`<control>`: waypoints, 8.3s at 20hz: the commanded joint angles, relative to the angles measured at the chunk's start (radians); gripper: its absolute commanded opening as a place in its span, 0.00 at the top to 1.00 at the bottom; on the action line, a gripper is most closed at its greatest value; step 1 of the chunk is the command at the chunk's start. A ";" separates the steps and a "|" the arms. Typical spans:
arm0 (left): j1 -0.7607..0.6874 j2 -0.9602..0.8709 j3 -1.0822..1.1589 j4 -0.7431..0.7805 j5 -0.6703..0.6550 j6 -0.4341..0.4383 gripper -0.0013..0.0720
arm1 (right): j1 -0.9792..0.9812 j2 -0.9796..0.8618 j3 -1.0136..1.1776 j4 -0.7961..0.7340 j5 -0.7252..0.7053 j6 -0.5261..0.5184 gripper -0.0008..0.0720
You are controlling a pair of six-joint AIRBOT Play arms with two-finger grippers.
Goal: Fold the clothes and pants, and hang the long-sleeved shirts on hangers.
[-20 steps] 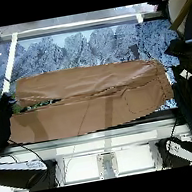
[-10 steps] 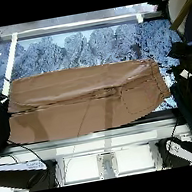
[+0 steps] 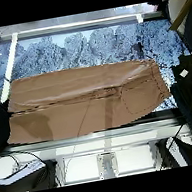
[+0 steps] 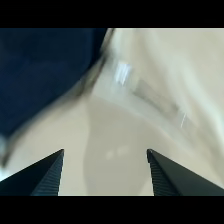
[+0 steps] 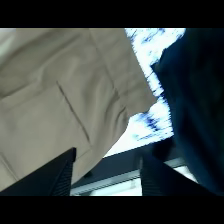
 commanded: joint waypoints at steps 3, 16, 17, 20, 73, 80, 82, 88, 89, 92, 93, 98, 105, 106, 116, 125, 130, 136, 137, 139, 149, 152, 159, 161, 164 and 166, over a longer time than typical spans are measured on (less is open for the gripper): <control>0.208 0.167 -0.313 0.009 -0.034 0.027 0.28 | -0.090 0.101 -0.269 0.178 -0.092 -0.102 0.36; 0.256 0.092 -0.413 -0.071 0.271 0.026 0.33 | -0.090 0.102 -0.268 0.231 -0.105 -0.118 0.37; 0.237 0.072 -0.413 -0.071 0.271 0.026 0.33 | -0.090 0.102 -0.268 0.235 -0.105 -0.118 0.37; 0.196 0.026 -0.413 -0.071 0.286 0.026 0.33 | -0.090 0.102 -0.264 0.233 -0.105 -0.118 0.37; 0.020 0.254 0.016 -0.100 0.266 0.114 0.97 | -0.100 0.090 -0.047 0.338 0.011 0.023 0.95; -0.418 -0.137 0.303 0.201 0.467 -0.255 0.97 | -0.042 -0.270 0.090 0.386 -0.120 0.029 0.95; -0.510 -0.293 0.443 0.232 0.482 -0.300 0.97 | 0.039 -0.406 0.130 0.383 -0.156 0.030 0.95; -0.669 -0.577 0.694 0.465 0.605 -0.525 0.97 | 0.186 -0.697 0.194 0.381 -0.520 0.097 0.95; -0.676 -0.604 0.710 0.465 0.622 -0.525 0.97 | 0.186 -0.723 0.195 0.381 -0.567 0.120 0.95; -0.685 -0.659 0.720 0.465 0.637 -0.525 0.97 | 0.187 -0.793 0.195 0.383 -0.610 0.127 0.95; -0.685 -0.670 0.720 0.465 0.637 -0.525 0.97 | 0.187 -0.808 0.195 0.383 -0.610 0.126 0.94; -0.687 -0.627 0.721 0.462 0.637 -0.524 0.10 | 0.188 -0.802 0.272 0.381 -0.534 0.117 0.50; -0.747 -0.338 0.720 0.427 0.626 -0.445 0.10 | 0.164 -0.624 0.469 -0.064 -0.343 0.115 0.52; -0.782 -0.310 0.720 0.393 0.620 -0.378 0.10 | 0.164 -0.612 0.469 -0.112 -0.322 0.126 0.52; -1.305 -0.307 0.720 0.370 0.612 -0.078 0.10 | -0.056 -0.989 0.469 0.441 -0.032 -0.156 0.32; -1.452 -0.422 0.720 0.369 0.603 -0.032 0.11 | -0.007 -1.140 0.470 0.436 -0.010 -0.278 0.24; -1.451 -0.426 0.720 0.370 0.562 -0.032 0.10 | -0.008 -1.139 0.578 0.364 0.032 -0.286 0.15; -1.451 -0.426 0.720 0.370 0.562 -0.032 0.11 | -0.006 -1.149 0.593 0.290 0.023 -0.242 0.14; -1.451 -0.427 0.720 0.370 0.562 -0.033 0.11 | -0.006 -1.157 0.593 0.314 0.025 -0.242 0.14; -1.451 -0.427 0.720 0.370 0.562 -0.033 0.11 | -0.003 -1.176 0.592 0.374 0.034 -0.247 0.14; -1.451 -0.437 0.720 0.369 0.562 -0.033 0.11 | 0.134 -1.193 0.593 0.417 0.036 -0.296 0.40; -1.451 -0.442 0.720 0.366 0.562 -0.033 0.10 | 0.138 -1.189 0.593 0.466 0.040 -0.294 0.94; -1.452 -0.471 0.719 0.228 0.562 -0.032 0.97 | 0.135 -1.032 0.661 0.666 0.199 -0.312 0.94; -1.461 -0.505 0.719 0.146 0.562 -0.032 0.97 | 0.140 -0.956 0.717 0.738 0.230 -0.292 0.94; -1.505 -0.577 0.719 0.051 0.561 -0.032 0.97 | 0.200 -0.867 0.830 0.709 0.214 -0.170 0.95; -1.558 -0.637 0.719 0.041 0.561 -0.032 0.97 | 0.282 -0.860 0.903 0.659 0.222 -0.087 0.95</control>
